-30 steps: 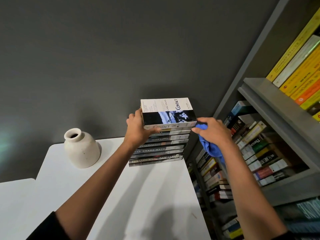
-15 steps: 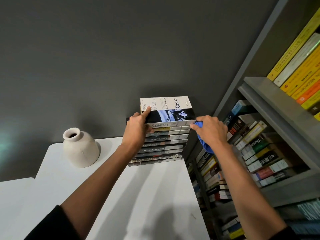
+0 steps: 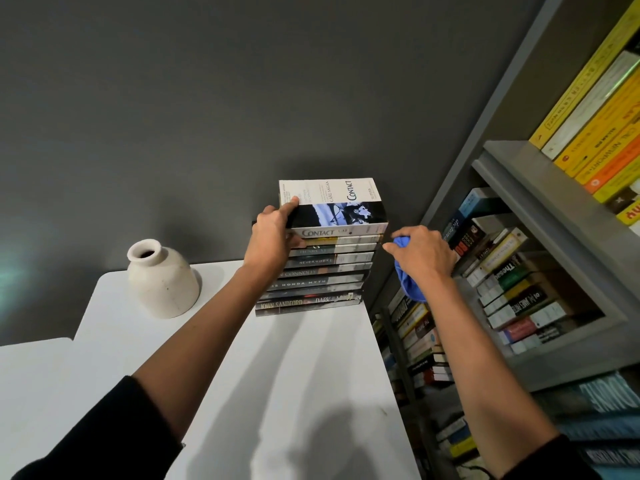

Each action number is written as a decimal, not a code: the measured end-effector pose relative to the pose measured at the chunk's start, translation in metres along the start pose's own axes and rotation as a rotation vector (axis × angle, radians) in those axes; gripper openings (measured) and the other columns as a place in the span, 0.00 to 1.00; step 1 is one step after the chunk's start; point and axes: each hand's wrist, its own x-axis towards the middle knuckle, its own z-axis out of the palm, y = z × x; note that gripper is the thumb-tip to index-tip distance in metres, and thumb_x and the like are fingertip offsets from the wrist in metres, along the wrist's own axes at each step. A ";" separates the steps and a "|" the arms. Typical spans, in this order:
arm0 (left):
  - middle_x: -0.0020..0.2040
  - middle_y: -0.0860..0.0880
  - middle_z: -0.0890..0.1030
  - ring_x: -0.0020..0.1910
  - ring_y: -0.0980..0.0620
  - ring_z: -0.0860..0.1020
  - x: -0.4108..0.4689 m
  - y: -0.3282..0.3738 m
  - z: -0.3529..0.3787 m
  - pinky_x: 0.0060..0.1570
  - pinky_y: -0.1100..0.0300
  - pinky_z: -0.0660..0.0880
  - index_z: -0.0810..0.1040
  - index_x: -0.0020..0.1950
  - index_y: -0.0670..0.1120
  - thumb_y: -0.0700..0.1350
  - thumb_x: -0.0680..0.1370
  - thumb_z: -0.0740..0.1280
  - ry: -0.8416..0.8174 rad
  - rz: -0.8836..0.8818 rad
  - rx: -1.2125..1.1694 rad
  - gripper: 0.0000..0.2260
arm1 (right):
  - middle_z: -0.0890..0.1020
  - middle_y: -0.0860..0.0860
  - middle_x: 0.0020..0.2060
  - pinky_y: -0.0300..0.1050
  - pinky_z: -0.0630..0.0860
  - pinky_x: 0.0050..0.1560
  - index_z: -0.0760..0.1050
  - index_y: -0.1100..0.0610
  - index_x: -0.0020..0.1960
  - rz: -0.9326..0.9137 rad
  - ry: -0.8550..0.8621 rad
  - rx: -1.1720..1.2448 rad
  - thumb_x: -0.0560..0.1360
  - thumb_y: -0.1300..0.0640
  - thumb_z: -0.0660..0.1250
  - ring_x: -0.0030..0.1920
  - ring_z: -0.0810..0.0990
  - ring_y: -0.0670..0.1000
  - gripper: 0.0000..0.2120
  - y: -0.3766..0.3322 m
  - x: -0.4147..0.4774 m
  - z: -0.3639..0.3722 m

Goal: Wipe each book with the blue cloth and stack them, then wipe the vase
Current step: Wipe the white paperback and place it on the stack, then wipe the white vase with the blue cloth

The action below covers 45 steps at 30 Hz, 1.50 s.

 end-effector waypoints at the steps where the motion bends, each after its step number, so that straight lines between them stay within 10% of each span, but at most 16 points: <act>1: 0.59 0.39 0.74 0.59 0.40 0.74 0.000 0.000 0.000 0.62 0.50 0.70 0.64 0.77 0.48 0.37 0.75 0.72 -0.002 0.003 0.003 0.32 | 0.80 0.55 0.56 0.45 0.70 0.47 0.78 0.47 0.61 0.012 -0.007 0.017 0.75 0.43 0.68 0.55 0.79 0.58 0.16 0.003 -0.004 0.003; 8: 0.65 0.40 0.69 0.62 0.43 0.73 -0.029 -0.012 -0.003 0.65 0.50 0.69 0.58 0.79 0.48 0.42 0.75 0.73 0.025 0.050 -0.059 0.37 | 0.83 0.49 0.50 0.47 0.77 0.53 0.82 0.47 0.51 0.013 -0.096 0.371 0.71 0.43 0.71 0.52 0.80 0.54 0.12 0.015 -0.031 0.039; 20: 0.48 0.42 0.79 0.48 0.41 0.78 -0.129 -0.174 -0.071 0.43 0.46 0.78 0.78 0.55 0.40 0.38 0.80 0.63 0.292 -0.072 0.051 0.06 | 0.83 0.45 0.48 0.34 0.73 0.55 0.82 0.54 0.53 -0.219 -0.490 0.711 0.74 0.51 0.71 0.51 0.80 0.45 0.10 -0.107 -0.114 0.149; 26: 0.54 0.37 0.76 0.53 0.37 0.71 -0.086 -0.219 -0.120 0.50 0.44 0.72 0.74 0.61 0.35 0.36 0.80 0.63 0.165 -0.019 0.269 0.10 | 0.83 0.43 0.51 0.39 0.74 0.59 0.81 0.49 0.54 -0.182 -0.577 0.748 0.73 0.45 0.70 0.53 0.80 0.44 0.12 -0.169 -0.146 0.199; 36: 0.48 0.39 0.83 0.56 0.38 0.78 -0.019 -0.267 -0.124 0.57 0.42 0.63 0.79 0.48 0.39 0.42 0.77 0.68 -0.110 0.448 0.757 0.06 | 0.81 0.43 0.53 0.19 0.67 0.44 0.79 0.49 0.58 -0.005 -0.515 0.819 0.76 0.46 0.67 0.54 0.77 0.43 0.12 -0.212 -0.159 0.228; 41: 0.46 0.38 0.83 0.58 0.41 0.78 -0.016 -0.265 -0.129 0.53 0.34 0.73 0.79 0.47 0.38 0.32 0.63 0.78 -0.163 0.493 0.756 0.15 | 0.81 0.39 0.51 0.18 0.66 0.46 0.78 0.48 0.54 0.021 -0.486 0.843 0.77 0.49 0.67 0.53 0.76 0.41 0.08 -0.210 -0.163 0.230; 45: 0.50 0.37 0.83 0.63 0.43 0.72 -0.015 -0.271 -0.132 0.60 0.32 0.64 0.77 0.50 0.35 0.31 0.72 0.68 -0.130 0.463 0.630 0.08 | 0.81 0.40 0.52 0.19 0.67 0.46 0.79 0.49 0.56 0.009 -0.476 0.843 0.77 0.50 0.66 0.54 0.76 0.40 0.09 -0.207 -0.166 0.224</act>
